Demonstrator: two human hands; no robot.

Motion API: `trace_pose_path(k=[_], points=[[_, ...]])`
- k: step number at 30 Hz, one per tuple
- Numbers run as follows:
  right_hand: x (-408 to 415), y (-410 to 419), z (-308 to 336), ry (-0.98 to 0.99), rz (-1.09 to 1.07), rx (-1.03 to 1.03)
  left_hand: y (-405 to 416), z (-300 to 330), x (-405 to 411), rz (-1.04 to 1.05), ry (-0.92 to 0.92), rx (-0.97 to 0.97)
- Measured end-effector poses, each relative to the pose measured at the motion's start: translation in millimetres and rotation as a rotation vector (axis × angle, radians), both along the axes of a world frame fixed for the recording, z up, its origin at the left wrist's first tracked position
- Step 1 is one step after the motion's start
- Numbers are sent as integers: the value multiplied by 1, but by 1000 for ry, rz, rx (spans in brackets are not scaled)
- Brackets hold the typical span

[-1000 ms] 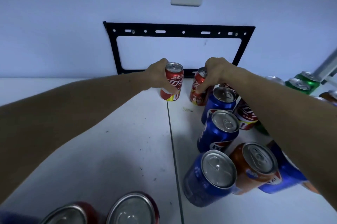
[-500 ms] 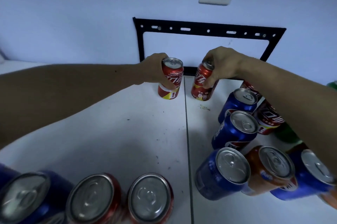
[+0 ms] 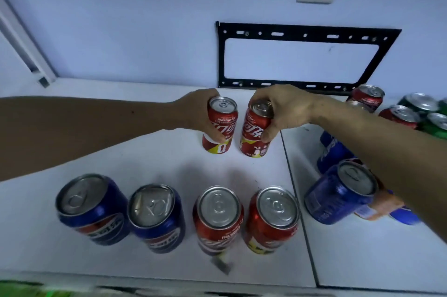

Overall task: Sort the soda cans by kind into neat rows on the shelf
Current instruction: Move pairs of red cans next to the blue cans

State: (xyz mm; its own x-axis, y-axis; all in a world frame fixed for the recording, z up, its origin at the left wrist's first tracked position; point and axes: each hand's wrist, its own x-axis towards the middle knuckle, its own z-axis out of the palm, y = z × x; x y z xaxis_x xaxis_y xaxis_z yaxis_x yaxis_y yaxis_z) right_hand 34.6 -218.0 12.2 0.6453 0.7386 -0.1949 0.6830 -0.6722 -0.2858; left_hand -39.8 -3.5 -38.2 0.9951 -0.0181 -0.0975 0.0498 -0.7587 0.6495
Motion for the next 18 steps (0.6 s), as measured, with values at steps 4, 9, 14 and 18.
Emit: trace_pose_path(k=[4,9,14,18], points=[[-20,-3,-4,23,5,-17,-6,-8,-10,-68,-45,-64],[-29,-12,-7,55,1,-23,-14,-9,-16,-135,-21,-132],[-29,-16,-15,84,-2,-1,-14,-14,-18,-196,-3,-125],[-25,-16,-15,97,-26,-16,-8,-13,-16,-227,27,-100]])
